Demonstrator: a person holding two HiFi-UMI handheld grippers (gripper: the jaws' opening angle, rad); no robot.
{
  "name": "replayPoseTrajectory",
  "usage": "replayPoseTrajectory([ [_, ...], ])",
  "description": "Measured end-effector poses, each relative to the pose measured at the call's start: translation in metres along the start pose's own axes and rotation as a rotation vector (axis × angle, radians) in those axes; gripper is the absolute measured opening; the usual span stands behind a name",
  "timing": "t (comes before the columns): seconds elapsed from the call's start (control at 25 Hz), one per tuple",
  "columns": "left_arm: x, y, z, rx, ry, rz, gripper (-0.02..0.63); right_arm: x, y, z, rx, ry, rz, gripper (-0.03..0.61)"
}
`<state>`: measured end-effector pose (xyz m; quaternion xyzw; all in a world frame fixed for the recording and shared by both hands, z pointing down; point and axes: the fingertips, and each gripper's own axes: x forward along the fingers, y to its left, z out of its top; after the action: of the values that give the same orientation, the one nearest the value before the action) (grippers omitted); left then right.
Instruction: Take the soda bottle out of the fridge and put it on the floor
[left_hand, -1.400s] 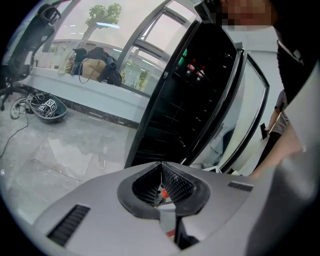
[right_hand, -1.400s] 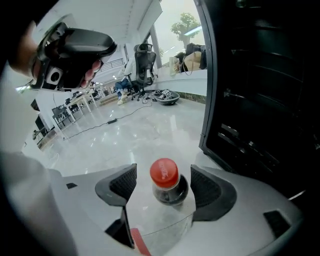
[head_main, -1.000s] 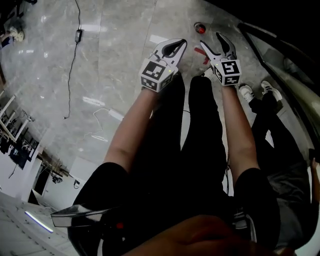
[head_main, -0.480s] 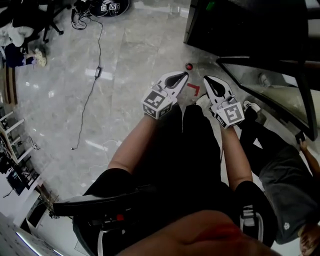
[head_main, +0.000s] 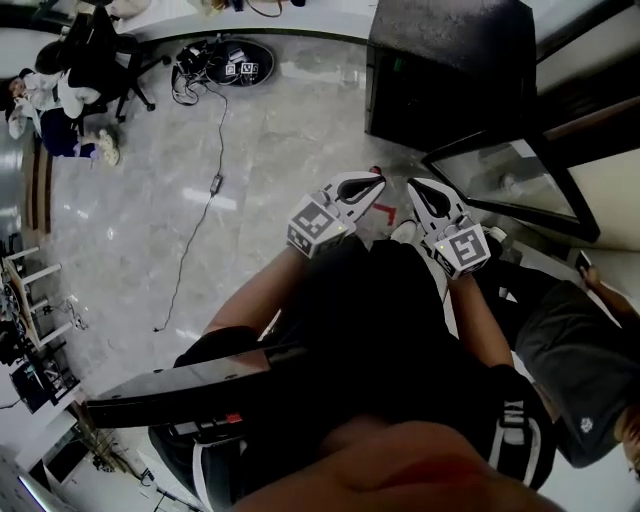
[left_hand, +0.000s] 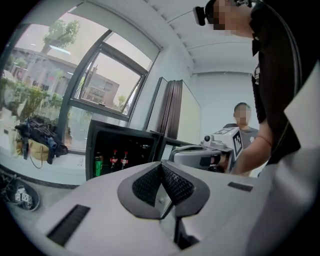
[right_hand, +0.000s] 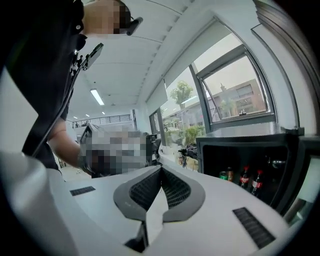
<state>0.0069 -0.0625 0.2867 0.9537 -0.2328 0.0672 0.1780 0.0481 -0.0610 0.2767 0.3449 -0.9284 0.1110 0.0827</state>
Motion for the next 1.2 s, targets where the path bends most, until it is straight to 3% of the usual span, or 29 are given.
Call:
replayPoseTrajectory([
  [0.24,-0.011,-0.017,0.046,0.062,-0.038,0.010,0.005,-0.018,0.016,0.054,-0.035,-0.051,0.014,0.012],
  [0.48,0.006,-0.031,0.076,0.131,-0.091,-0.025,0.005,-0.030,0.008,0.076,-0.045,-0.093,0.004,0.012],
  [0.8,0.013,-0.041,0.103,0.149,-0.140,-0.039,0.005,-0.029,0.002,0.096,-0.061,-0.129,-0.009,0.012],
  [1.2,0.013,-0.040,0.111,0.127,-0.146,-0.015,0.005,-0.026,-0.002,0.105,-0.087,-0.134,0.004,0.012],
])
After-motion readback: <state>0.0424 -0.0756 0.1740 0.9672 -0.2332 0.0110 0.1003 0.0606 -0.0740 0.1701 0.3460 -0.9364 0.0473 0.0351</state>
